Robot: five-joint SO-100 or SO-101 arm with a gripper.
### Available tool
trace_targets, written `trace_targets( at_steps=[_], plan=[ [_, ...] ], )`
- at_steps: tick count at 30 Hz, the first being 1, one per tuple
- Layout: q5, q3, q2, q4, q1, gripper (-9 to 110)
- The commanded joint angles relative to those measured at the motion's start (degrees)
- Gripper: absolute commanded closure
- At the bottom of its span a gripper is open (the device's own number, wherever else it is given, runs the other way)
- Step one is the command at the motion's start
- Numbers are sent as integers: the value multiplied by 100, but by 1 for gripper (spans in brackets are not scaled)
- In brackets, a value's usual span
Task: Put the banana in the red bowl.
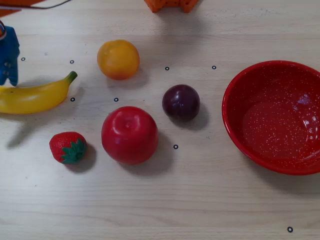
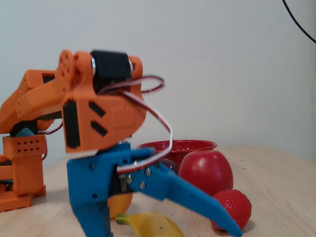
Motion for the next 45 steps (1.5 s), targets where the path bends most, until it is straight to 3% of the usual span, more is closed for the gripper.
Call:
trace_targets(
  at_steps=[1, 10, 26, 45],
  plan=[
    [167, -176, 369, -114, 70, 46],
    [141, -53, 369, -35, 132, 46],
    [492, 44, 369, -35, 79, 69],
    [659, 132, 387, -26, 88, 77]
  ],
)
